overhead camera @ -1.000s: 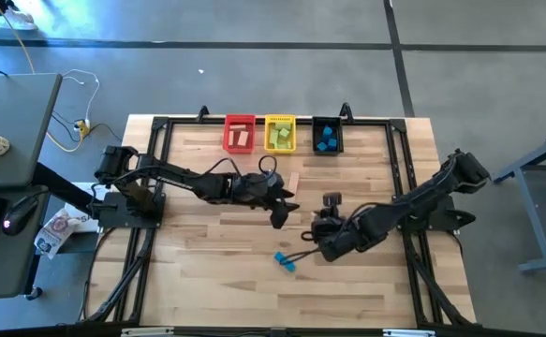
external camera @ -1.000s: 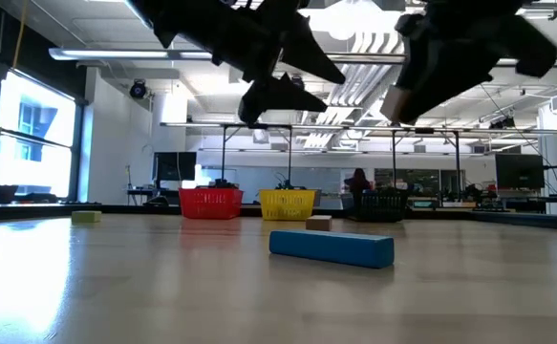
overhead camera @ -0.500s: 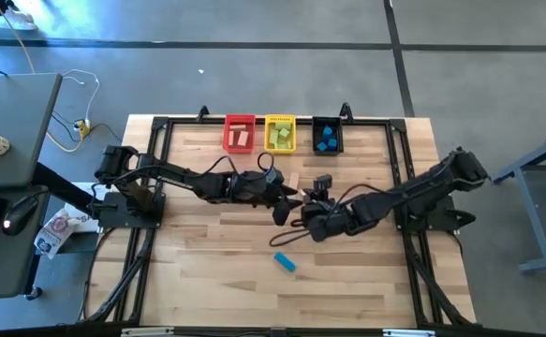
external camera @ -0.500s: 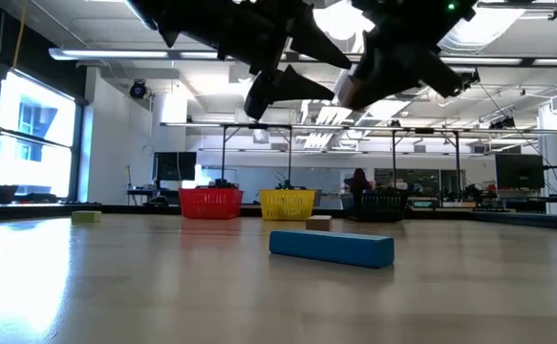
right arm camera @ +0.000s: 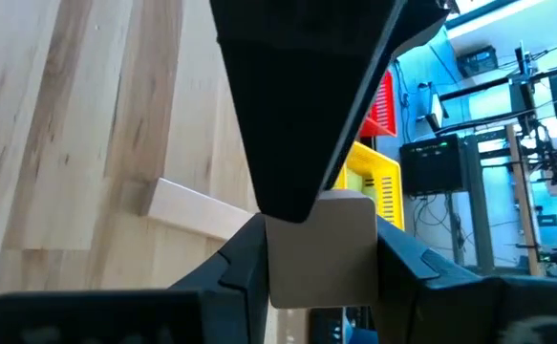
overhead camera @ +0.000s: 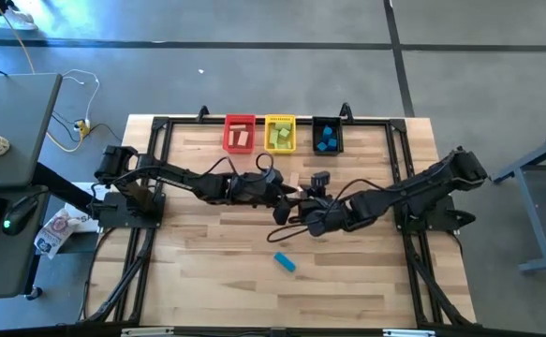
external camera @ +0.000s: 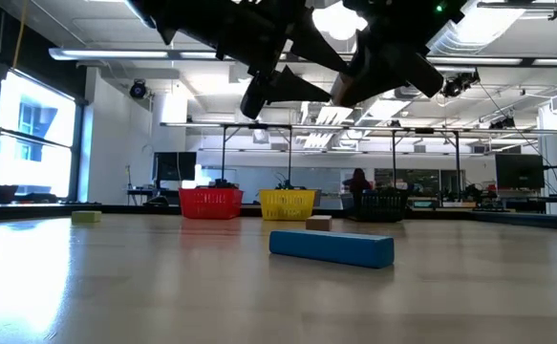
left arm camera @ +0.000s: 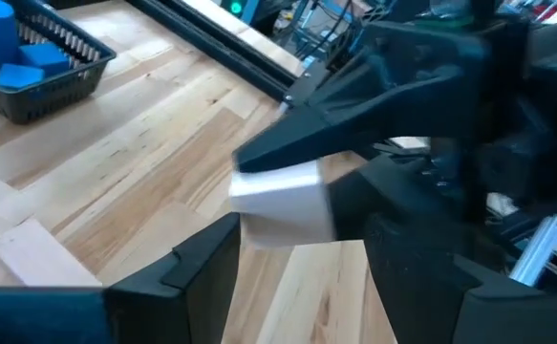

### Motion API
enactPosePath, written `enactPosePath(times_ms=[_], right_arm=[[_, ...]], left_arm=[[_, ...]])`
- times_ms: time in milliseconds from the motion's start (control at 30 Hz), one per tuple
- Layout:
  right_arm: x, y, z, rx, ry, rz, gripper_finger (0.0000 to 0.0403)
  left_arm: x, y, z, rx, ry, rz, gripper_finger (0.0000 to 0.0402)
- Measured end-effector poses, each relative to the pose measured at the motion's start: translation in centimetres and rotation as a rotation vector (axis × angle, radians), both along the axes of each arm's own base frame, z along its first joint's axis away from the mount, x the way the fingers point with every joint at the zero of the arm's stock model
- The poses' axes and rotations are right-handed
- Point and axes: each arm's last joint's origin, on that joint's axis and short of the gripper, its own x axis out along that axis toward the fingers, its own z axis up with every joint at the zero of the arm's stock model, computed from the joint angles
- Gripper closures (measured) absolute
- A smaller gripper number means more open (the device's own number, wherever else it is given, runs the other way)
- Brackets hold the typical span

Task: Sort & place blocks by color
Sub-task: Put the brown block into the red basket

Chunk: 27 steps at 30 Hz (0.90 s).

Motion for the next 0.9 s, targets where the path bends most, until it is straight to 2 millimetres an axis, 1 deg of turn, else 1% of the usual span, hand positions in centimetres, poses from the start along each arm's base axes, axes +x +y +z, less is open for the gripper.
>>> enactPosePath(times_ms=[233, 400, 567, 767, 900], right_arm=[[-0.23, 0.31, -0.10, 0.038, -0.010, -0.015, 0.0298], [0.05, 0.51, 0.13, 0.033, -0.037, 0.002, 0.0298], [0.61, 0.49, 0.51, 0.034, -0.071, 0.037, 0.0298], [0.67, 0.53, 0.55, 0.038, -0.073, 0.049, 0.0298], [0.68, 0.54, 0.54, 0.049, -0.077, 0.048, 0.0298]], left_arm=[[-0.07, 0.15, -0.14, 0.011, 0.013, 0.040, 0.0190], [0.01, 0.04, -0.04, -0.006, -0.001, 0.001, 0.0190], [0.02, 0.03, -0.02, -0.008, -0.003, -0.002, 0.0190], [0.02, 0.03, 0.00, 0.020, 0.004, -0.010, 0.0190], [0.02, 0.02, 0.00, 0.039, 0.009, -0.014, 0.0204]])
